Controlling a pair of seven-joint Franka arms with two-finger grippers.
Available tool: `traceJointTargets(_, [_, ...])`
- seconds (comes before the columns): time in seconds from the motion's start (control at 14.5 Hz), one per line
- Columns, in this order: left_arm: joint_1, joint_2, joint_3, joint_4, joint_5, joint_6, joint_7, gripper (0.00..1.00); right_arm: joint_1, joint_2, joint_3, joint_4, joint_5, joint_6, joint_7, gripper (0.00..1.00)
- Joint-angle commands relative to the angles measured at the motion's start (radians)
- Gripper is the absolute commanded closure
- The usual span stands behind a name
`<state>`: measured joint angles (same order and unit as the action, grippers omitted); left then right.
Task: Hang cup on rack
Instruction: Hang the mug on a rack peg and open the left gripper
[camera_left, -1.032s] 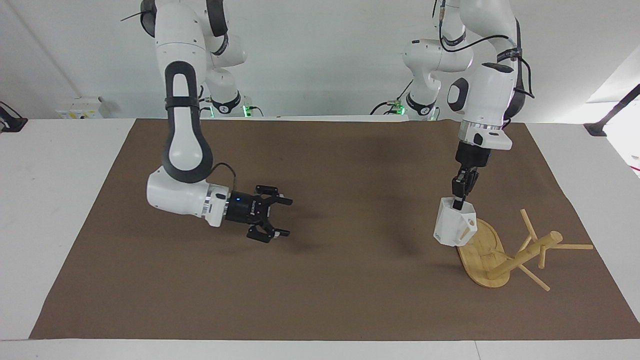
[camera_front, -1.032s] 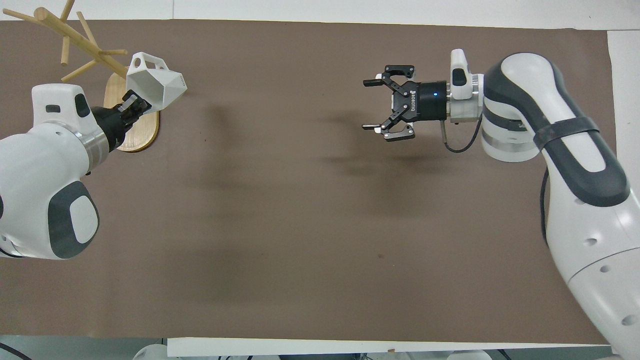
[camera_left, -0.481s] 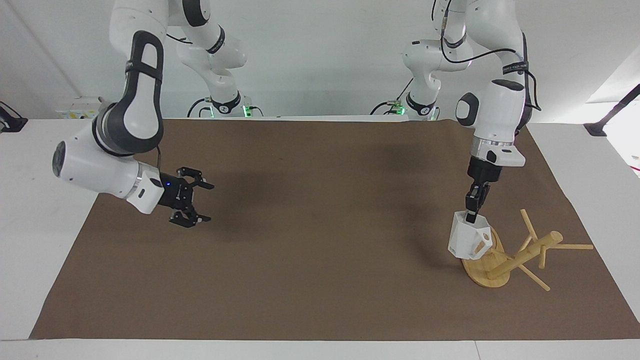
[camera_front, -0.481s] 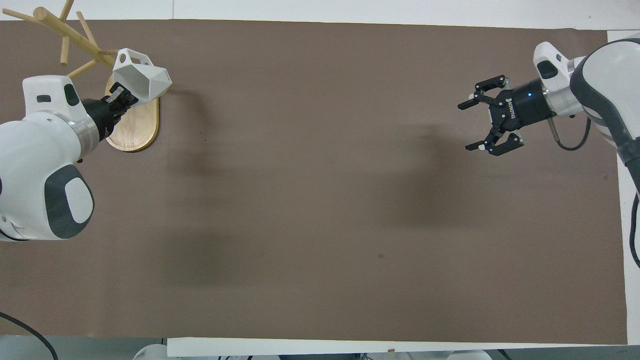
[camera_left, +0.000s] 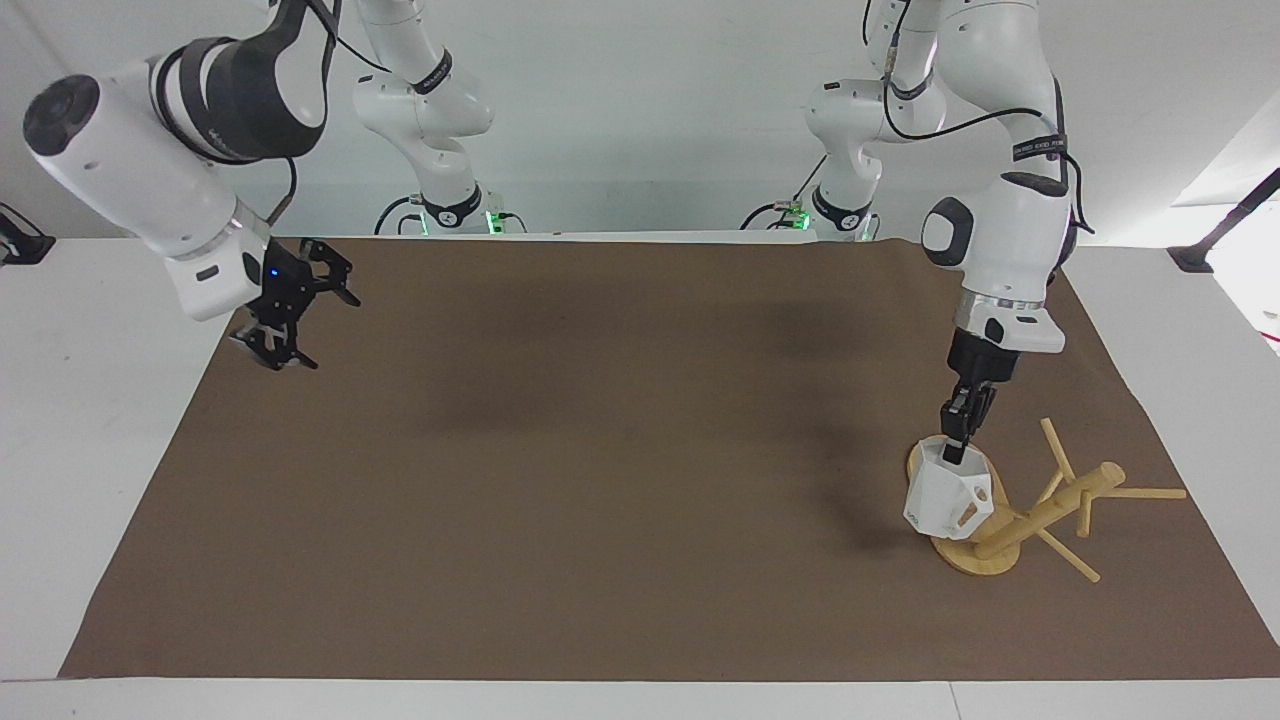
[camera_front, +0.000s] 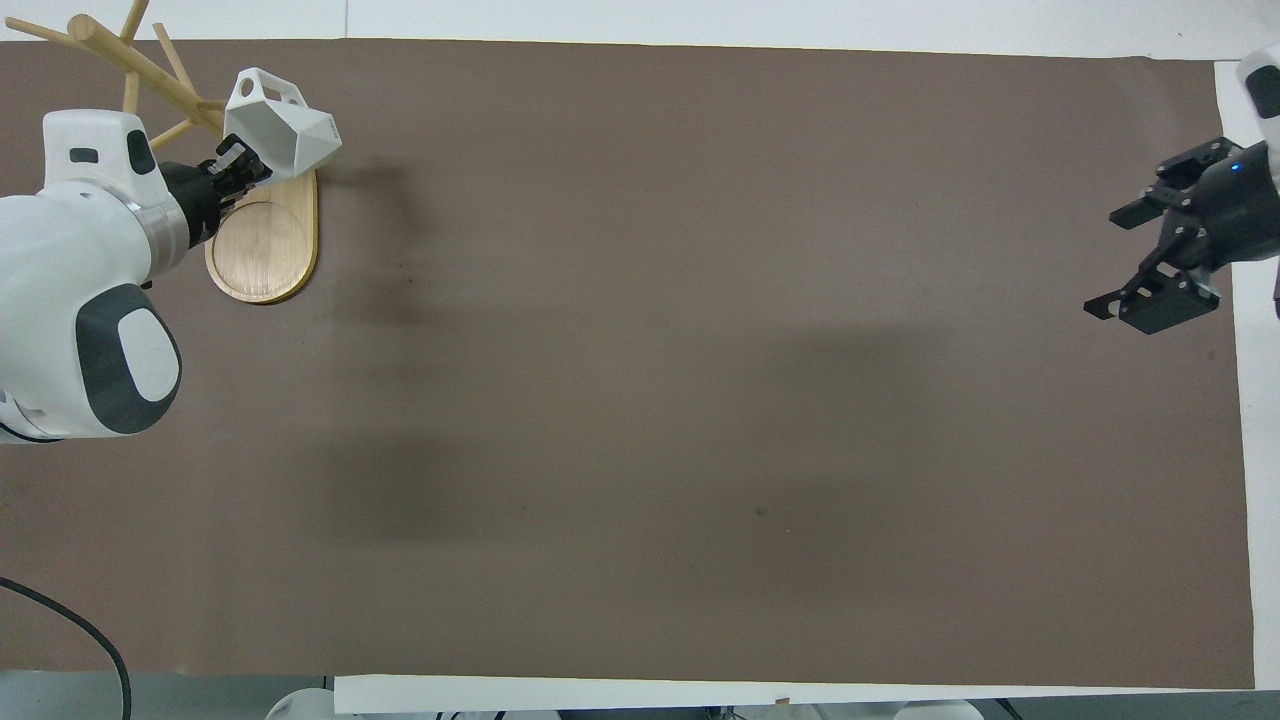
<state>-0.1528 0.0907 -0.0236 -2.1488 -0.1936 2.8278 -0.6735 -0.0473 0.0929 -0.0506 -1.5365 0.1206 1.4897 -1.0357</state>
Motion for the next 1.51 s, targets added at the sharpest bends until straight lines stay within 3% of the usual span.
traceJointTargets(0.0, [0.019,0.011,-0.009,0.026,-0.066,-0.018,0.026,1.00,0.004,-0.007,0.005,0.102,-0.068,-0.167,0.350,0.00])
traceJointTargets(0.21, [0.041,0.009,-0.009,0.024,-0.067,-0.037,0.031,1.00,0.003,-0.024,0.000,0.110,-0.091,-0.229,0.618,0.00])
traceJointTargets(0.55, [0.073,0.003,-0.009,0.026,-0.067,-0.097,0.060,1.00,0.044,-0.077,0.005,0.066,-0.150,-0.261,0.914,0.00])
traceJointTargets(0.62, [0.073,0.003,-0.009,0.026,-0.067,-0.106,0.074,0.93,0.037,-0.081,0.009,0.058,-0.162,-0.250,0.949,0.00])
traceJointTargets(0.76, [0.073,0.001,-0.004,0.061,-0.070,-0.175,0.115,0.60,0.030,-0.106,0.008,0.021,-0.161,-0.229,0.960,0.00])
traceJointTargets(0.96, [0.076,0.001,0.002,0.138,-0.072,-0.341,0.129,0.43,0.030,-0.102,0.009,0.013,-0.165,-0.226,1.000,0.00])
traceJointTargets(1.17, [0.081,-0.018,0.016,0.188,-0.058,-0.534,0.181,0.02,0.034,-0.093,0.015,0.025,-0.165,-0.224,1.000,0.00])
traceJointTargets(1.44, [0.079,-0.066,0.044,0.283,0.167,-0.871,0.267,0.01,0.037,-0.102,0.005,0.024,-0.165,-0.226,1.000,0.00])
